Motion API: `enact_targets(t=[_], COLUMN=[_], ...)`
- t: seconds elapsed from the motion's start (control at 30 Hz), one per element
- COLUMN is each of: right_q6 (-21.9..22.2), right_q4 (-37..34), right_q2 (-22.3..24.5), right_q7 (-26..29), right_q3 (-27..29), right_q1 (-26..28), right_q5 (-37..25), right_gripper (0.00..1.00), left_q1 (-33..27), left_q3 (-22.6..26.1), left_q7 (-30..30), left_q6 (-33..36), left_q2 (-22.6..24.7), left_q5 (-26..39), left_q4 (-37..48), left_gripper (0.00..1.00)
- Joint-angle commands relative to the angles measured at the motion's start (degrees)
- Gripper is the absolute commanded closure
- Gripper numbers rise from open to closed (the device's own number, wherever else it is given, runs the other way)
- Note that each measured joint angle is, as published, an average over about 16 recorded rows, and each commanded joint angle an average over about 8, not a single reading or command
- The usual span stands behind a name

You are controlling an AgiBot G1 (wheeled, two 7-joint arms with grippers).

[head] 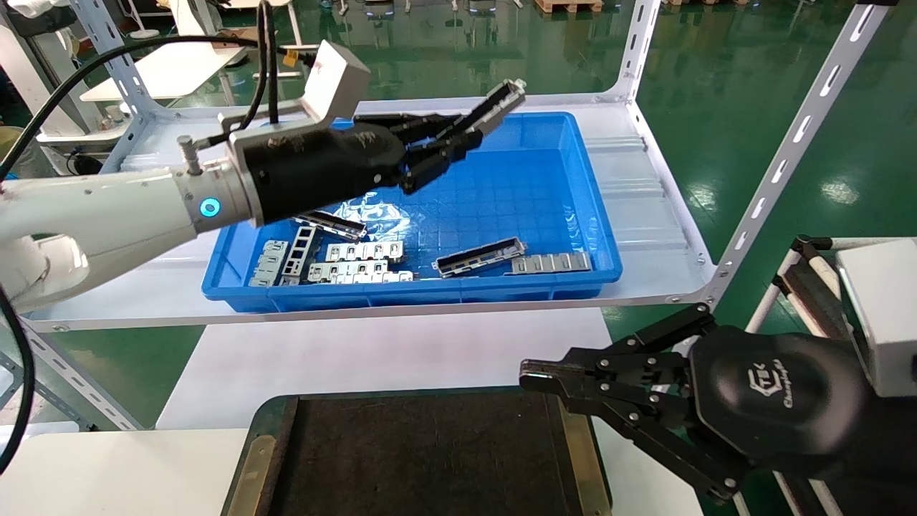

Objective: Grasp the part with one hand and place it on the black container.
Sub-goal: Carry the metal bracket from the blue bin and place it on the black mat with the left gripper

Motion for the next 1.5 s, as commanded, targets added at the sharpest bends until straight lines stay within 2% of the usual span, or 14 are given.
enact_targets(t=[0.03, 0.33, 0.53, 0.77, 1.17, 1.5], right_q6=[0.0, 0.0, 0.0, 0.0, 0.0, 0.0], right_q4=[0.0, 0.0, 0.0, 0.0, 0.0, 0.0], right_q2=[0.0, 0.0, 0.0, 0.0, 0.0, 0.0], right_q7=[0.0, 0.0, 0.0, 0.0, 0.0, 0.0], right_q3=[0.0, 0.0, 0.0, 0.0, 0.0, 0.0], right_q1=[0.0, 0.0, 0.0, 0.0, 0.0, 0.0], right_q5=[0.0, 0.0, 0.0, 0.0, 0.0, 0.0], right_gripper=[1.0, 1.0, 1.0, 1.0, 1.0, 1.0], left_q1=[0.8, 7.4, 12.8, 18.9, 28.1, 36.0], left_q3=[0.2, 2.0, 3.9, 6.7, 10.4, 13.6], left_q7=[-1.0, -7.5, -11.3, -14.4, -17.0, -18.9], left_q6=[1.8, 0.1, -5.1, -12.2, -22.6, -39.5], left_q2=[-1.4, -10.0, -15.1, -18.9, -19.5, -16.0], left_q5=[-0.3, -0.3, 0.7, 2.6, 3.8, 5.6], left_q4=[-2.1, -19.8, -31.1, -40.7, -44.1, -44.4], left_gripper=[1.0, 1.0, 1.0, 1.0, 1.0, 1.0])
